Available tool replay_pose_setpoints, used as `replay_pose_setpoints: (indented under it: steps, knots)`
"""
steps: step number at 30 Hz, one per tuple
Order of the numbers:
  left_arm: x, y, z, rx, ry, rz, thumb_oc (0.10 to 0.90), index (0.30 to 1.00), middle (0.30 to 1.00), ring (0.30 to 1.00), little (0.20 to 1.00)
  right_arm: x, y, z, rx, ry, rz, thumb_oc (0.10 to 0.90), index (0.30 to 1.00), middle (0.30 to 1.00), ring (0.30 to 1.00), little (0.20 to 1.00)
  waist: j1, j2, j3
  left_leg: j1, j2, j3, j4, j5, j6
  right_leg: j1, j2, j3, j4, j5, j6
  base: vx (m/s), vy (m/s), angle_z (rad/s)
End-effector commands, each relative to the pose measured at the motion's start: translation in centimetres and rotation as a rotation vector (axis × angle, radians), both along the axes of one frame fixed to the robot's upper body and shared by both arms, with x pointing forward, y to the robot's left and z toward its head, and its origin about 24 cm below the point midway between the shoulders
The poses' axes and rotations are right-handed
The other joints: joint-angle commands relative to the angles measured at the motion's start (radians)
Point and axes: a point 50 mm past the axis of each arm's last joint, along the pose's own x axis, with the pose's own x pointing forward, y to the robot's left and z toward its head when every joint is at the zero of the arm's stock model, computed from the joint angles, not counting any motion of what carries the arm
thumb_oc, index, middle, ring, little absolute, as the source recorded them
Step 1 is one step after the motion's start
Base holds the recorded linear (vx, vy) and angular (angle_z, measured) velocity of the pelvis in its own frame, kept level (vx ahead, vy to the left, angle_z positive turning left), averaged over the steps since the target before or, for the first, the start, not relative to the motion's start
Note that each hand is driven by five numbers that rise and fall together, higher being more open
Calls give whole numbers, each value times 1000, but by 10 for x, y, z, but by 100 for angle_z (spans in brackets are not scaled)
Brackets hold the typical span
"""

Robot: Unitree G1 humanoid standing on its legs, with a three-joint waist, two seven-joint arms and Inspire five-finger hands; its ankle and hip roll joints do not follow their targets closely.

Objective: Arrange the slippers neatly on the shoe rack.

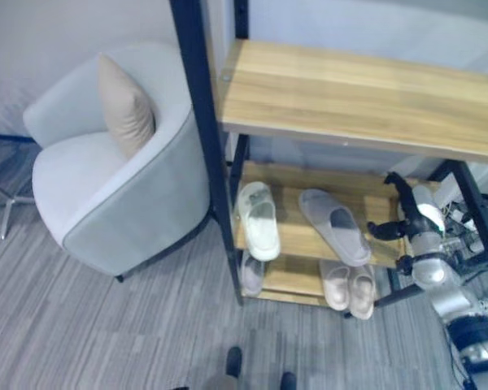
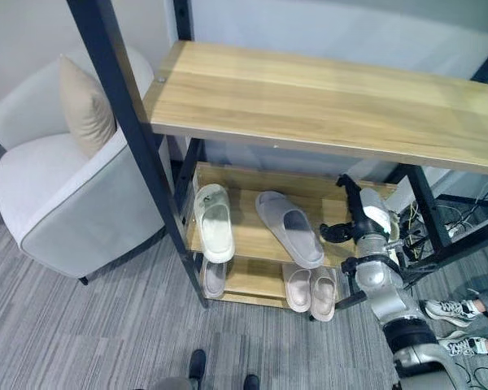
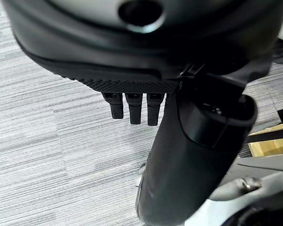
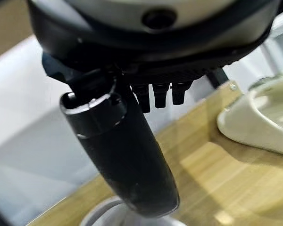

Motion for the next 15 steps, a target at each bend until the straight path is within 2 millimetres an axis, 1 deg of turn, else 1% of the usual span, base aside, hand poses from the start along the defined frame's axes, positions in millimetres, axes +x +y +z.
replay_pose_setpoints:
  steps: [1,6,8,10,13,14,15]
  knots:
    - [21,-16,0,-41,-51,-32,800,900,900,900,900,18,6,70,44,-289,54,800,900,900,900,900,20,18,-4,95,5,-54,-2,-136,-21,22,0,-8,11,-70,55,14,16,3]
    - [21,-19,0,-48,-57,-43,800,900,900,900,900,21,14,67,59,-272,95,800,900,900,900,900,24,25,0,96,1,-61,-2,-138,-20,22,-3,-11,10,-70,56,16,15,4]
    - [18,-20,-1,-49,-44,-49,800,900,900,900,900,24,22,64,119,-272,116,800,900,900,900,900,33,28,9,88,-1,-66,-1,-135,-20,15,-7,-15,8,-66,57,-5,15,2]
    - [16,-21,-2,-49,-38,-50,800,900,900,900,900,25,21,60,171,-268,111,800,900,900,900,900,38,29,11,85,-1,-69,-1,-135,-19,13,-8,-18,7,-66,58,-5,8,10]
    - [12,-19,-3,-41,-20,-57,800,900,900,900,900,27,20,59,282,-290,95,800,900,900,900,900,45,28,9,86,-2,-75,-2,-134,-20,13,-8,-23,7,-68,58,15,10,5]
    - [11,-19,-3,-40,-18,-57,800,900,900,900,900,28,20,59,294,-291,94,800,900,900,900,900,46,28,8,86,-3,-75,-3,-134,-20,13,-9,-23,7,-68,58,20,14,4]
    - [11,-18,-3,-39,-17,-59,800,900,900,900,900,29,20,58,310,-285,92,616,625,625,625,625,47,27,7,86,-3,-75,-3,-134,-20,13,-9,-23,7,-69,58,0,0,0]
